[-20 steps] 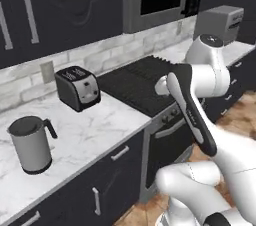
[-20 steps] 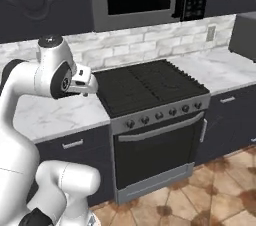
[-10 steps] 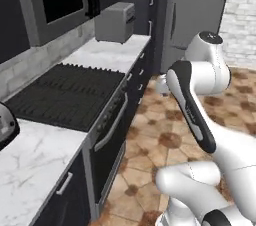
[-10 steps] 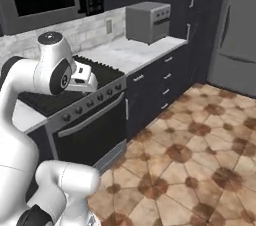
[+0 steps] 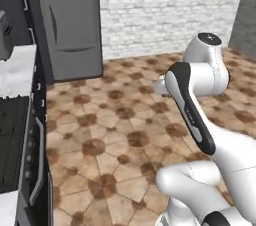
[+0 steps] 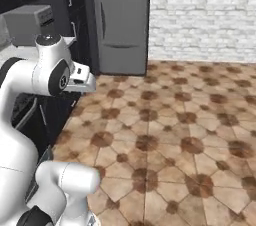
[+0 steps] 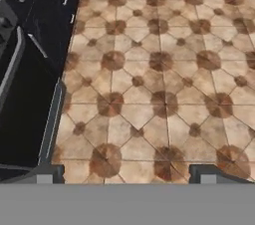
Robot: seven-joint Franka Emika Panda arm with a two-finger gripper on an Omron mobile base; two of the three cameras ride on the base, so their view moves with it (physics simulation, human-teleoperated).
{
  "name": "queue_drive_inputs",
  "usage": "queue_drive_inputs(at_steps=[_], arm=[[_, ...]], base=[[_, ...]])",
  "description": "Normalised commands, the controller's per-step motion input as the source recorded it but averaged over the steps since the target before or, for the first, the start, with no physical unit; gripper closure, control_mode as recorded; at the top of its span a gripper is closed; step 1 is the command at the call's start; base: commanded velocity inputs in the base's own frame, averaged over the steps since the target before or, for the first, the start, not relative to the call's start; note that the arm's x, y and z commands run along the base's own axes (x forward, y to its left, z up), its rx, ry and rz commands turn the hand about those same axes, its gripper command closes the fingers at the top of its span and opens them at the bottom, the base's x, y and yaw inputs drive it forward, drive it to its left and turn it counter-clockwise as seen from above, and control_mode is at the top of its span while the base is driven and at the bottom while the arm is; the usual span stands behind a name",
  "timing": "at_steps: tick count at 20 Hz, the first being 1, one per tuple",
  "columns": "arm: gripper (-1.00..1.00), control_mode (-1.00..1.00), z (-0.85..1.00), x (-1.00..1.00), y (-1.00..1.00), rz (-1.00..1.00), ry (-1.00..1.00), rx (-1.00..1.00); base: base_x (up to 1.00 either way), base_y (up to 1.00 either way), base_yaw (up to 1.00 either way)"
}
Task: Navigate to the sink.
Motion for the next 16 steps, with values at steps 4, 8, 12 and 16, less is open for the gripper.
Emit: queue_drive_inputs(at_steps=[4, 8, 12, 16], arm=[[-1.0, 1.0, 0.0, 0.0, 0.0, 0.0, 0.0, 0.0], [-1.0, 1.0, 0.0, 0.0, 0.0, 0.0, 0.0, 0.0], [-1.0, 1.0, 0.0, 0.0, 0.0, 0.0, 0.0, 0.0], [-1.0, 1.0, 0.0, 0.0, 0.0, 0.0, 0.0, 0.0]], base=[[0.0, -0.22, -0.87], [0.0, -0.43, -0.8], [0.0, -0.52, -0.77], [0.0, -0.47, -0.78]])
